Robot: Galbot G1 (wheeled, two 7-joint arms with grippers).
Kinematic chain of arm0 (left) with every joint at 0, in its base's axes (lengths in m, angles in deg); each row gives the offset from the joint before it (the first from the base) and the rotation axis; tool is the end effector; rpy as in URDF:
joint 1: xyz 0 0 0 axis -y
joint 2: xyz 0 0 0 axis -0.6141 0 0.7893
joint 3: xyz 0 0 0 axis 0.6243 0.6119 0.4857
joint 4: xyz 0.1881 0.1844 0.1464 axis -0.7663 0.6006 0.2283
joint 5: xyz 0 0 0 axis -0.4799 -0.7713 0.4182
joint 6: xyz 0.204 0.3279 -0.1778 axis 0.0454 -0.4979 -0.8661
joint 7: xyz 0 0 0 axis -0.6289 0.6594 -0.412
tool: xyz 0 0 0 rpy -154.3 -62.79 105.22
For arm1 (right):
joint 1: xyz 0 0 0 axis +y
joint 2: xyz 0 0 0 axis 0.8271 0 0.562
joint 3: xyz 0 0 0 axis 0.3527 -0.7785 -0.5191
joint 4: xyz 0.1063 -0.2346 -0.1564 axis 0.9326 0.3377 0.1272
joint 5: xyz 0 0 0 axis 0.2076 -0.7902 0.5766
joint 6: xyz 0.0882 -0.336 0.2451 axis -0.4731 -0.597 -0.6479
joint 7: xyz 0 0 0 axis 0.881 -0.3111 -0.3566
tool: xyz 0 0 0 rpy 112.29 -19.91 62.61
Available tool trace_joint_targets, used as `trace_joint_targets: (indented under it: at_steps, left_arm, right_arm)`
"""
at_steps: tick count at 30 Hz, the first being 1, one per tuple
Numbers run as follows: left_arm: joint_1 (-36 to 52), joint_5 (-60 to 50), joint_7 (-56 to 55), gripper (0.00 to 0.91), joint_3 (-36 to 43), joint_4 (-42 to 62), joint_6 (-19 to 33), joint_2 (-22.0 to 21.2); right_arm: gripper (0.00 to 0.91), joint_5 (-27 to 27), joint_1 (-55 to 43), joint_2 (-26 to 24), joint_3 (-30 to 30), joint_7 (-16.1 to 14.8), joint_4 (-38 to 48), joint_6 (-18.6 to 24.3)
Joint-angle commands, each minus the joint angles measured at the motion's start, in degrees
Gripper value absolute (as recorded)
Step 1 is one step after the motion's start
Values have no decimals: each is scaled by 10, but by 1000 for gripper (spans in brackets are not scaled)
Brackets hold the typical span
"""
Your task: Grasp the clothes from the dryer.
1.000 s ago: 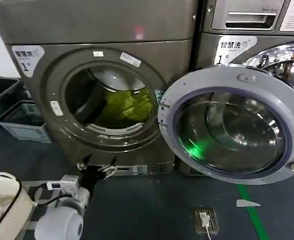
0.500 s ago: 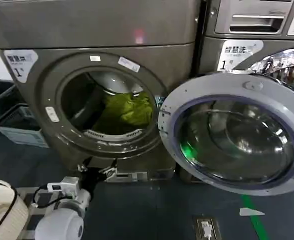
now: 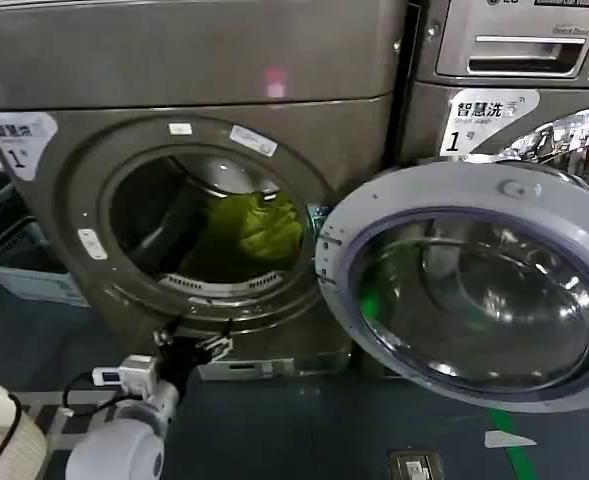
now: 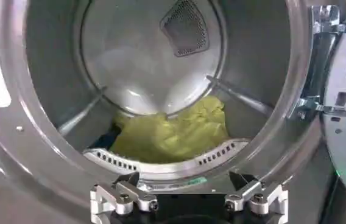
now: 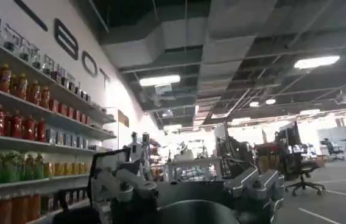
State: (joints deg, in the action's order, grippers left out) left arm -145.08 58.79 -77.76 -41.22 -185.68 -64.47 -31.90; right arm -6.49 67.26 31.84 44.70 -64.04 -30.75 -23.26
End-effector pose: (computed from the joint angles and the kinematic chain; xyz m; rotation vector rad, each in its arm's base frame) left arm 0.3021 0.0062 -0.1205 -0.1799 -2.7969 -0.0990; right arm -0.1254 -0.4690 -0.0301 1.9620 2.0520 -0.2395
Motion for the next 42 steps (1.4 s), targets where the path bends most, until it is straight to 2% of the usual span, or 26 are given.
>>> trace_joint_targets:
  at_steps: [1,42]
  left_arm:
    - [0,-1,0,907,2,0,-28,0]
    - [-1,-7,-16,907,5,-3,-28,4]
  right_arm:
    - [907,0,0,-3,-1,-1,-1,0]
    - [907,0,-1,-1,-5,5,4,1]
